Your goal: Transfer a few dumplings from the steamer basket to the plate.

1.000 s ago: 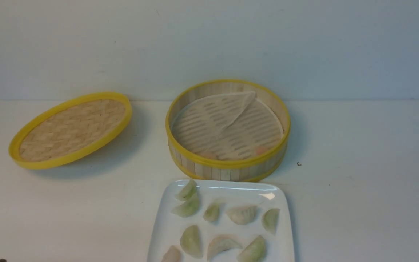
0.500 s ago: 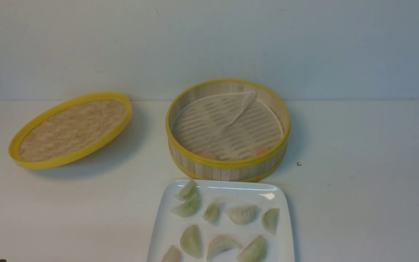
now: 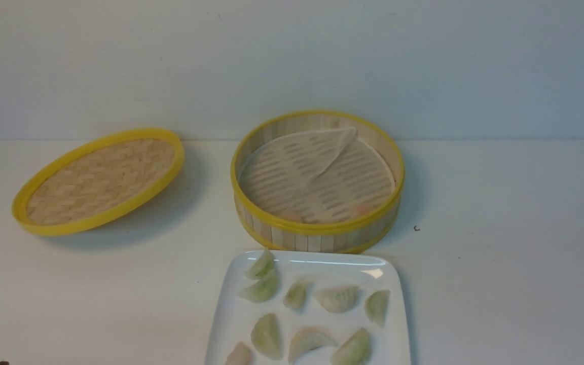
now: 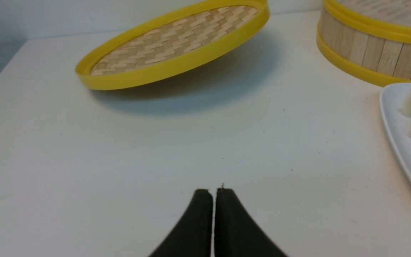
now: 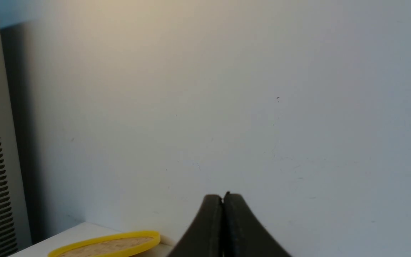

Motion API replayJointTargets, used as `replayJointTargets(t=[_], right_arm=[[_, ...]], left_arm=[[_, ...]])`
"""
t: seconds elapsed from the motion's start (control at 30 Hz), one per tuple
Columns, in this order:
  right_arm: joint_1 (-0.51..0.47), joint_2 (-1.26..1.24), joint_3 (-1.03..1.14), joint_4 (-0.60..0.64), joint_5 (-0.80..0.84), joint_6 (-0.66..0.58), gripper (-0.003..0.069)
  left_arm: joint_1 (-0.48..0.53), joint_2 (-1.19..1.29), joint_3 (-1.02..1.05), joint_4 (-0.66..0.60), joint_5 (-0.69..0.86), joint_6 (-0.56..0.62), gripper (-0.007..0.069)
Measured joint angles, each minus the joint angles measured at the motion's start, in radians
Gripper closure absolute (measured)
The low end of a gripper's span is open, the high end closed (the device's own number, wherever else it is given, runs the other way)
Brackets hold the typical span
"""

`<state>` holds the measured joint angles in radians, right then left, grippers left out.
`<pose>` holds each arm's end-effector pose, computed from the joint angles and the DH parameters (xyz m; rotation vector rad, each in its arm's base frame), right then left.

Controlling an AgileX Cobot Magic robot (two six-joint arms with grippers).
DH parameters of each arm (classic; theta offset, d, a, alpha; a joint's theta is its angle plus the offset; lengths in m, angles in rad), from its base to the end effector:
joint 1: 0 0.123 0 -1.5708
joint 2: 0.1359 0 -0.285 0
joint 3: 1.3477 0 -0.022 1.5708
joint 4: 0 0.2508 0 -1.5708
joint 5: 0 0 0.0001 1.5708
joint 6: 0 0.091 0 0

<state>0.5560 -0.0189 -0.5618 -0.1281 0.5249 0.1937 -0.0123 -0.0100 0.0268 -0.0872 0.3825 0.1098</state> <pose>-0.0053 -0.0102 0.3420 -0.2858 1.4133 0.4802 0.0524 -0.0036 0.1705 0.0610 1.8805 -0.0192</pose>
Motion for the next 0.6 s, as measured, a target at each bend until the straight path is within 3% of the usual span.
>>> replayJointTargets(t=[0.37,0.6], right_arm=[[0.0,0.0,0.048,0.052,-0.043,0.057,0.0673],[0.0,0.0,0.205,0.083,-0.233,0.011,0.0673]], left_arm=[[0.0,0.0,0.0,0.0,0.0,0.0,0.0631],[0.0,0.0,0.0,0.0,0.0,0.001,0.0631]])
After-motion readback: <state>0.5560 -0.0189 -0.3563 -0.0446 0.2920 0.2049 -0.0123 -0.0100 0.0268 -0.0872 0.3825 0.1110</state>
